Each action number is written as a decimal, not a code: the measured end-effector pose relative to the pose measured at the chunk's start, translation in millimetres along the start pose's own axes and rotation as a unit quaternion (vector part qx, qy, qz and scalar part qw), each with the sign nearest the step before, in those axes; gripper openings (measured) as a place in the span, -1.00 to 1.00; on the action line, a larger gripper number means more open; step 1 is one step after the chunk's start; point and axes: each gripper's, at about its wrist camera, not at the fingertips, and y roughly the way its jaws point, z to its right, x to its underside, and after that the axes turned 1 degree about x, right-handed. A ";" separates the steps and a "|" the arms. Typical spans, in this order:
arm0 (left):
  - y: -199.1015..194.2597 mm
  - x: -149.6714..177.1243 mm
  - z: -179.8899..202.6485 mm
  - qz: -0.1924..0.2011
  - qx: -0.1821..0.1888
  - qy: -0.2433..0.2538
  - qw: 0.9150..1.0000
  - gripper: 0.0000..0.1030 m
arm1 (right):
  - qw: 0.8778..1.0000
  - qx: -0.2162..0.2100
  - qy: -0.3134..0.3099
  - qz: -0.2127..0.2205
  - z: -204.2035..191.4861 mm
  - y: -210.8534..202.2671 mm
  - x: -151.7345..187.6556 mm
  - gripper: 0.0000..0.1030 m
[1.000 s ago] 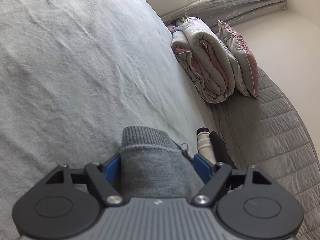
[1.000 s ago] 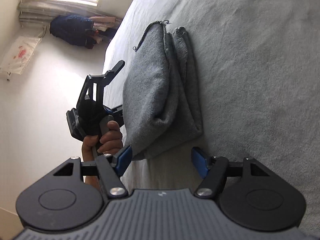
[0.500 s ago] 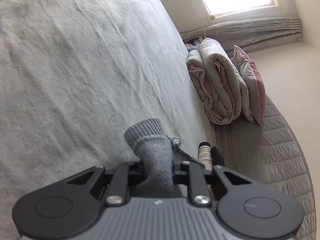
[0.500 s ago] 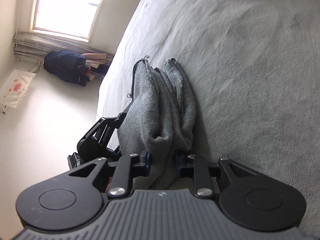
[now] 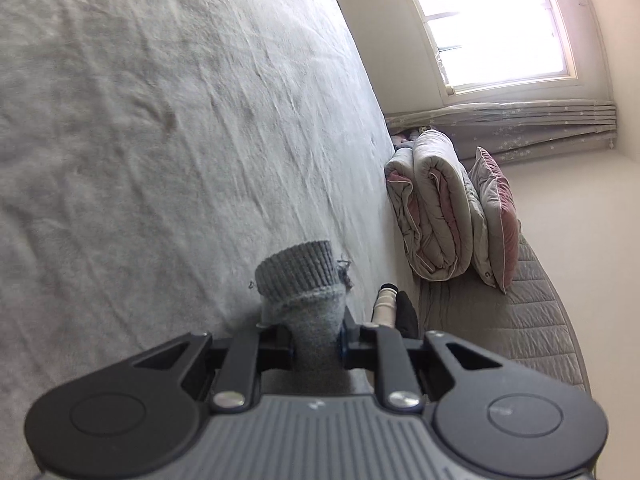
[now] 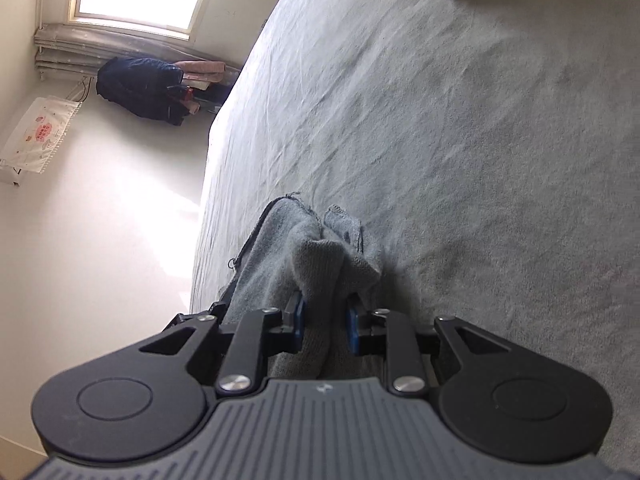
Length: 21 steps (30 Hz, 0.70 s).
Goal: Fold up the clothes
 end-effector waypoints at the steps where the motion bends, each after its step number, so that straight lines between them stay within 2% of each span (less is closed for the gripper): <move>1: -9.5 6.5 -3.8 0.003 -0.004 0.002 1.000 -0.64 | 1.000 0.003 -0.002 -0.006 0.1 1.9 1.4 -0.52; 4: -33.8 25.4 -16.6 0.009 -0.018 0.015 1.000 -0.64 | 1.000 0.019 -0.008 -0.022 3.2 5.7 10.9 -0.52; 6: -37.9 33.3 -25.2 0.002 -0.037 0.043 0.998 -0.64 | 0.999 0.038 -0.011 -0.026 7.6 9.7 18.5 -0.50; 9: -37.9 34.1 -39.5 -0.013 -0.063 0.064 0.996 -0.51 | 0.997 0.074 -0.016 -0.024 16.6 16.0 30.5 -0.43; 11: -40.7 26.2 -46.0 -0.017 -0.067 0.058 0.996 -0.27 | 0.996 0.087 -0.024 -0.017 18.9 16.6 37.5 -0.19; 12: -43.3 20.3 -45.0 -0.016 -0.066 0.061 0.996 -0.21 | 0.994 0.099 -0.037 -0.014 15.6 16.5 39.1 0.00; 14: -51.2 9.3 -38.2 0.003 -0.061 0.088 0.994 -0.14 | 0.990 0.122 -0.073 0.001 4.4 14.6 42.0 0.09; 16: -57.8 2.7 -26.4 0.033 -0.058 0.129 0.989 -0.08 | 0.983 0.147 -0.109 0.029 -7.3 10.0 46.6 0.10; 18: -60.3 -0.1 -11.2 0.058 -0.052 0.175 0.981 -0.08 | 0.970 0.176 -0.148 0.076 -17.3 1.4 58.8 0.10; 21: -51.4 5.4 15.8 0.067 -0.034 0.265 0.961 -0.08 | 0.939 0.208 -0.229 0.153 -36.4 -1.2 78.4 0.10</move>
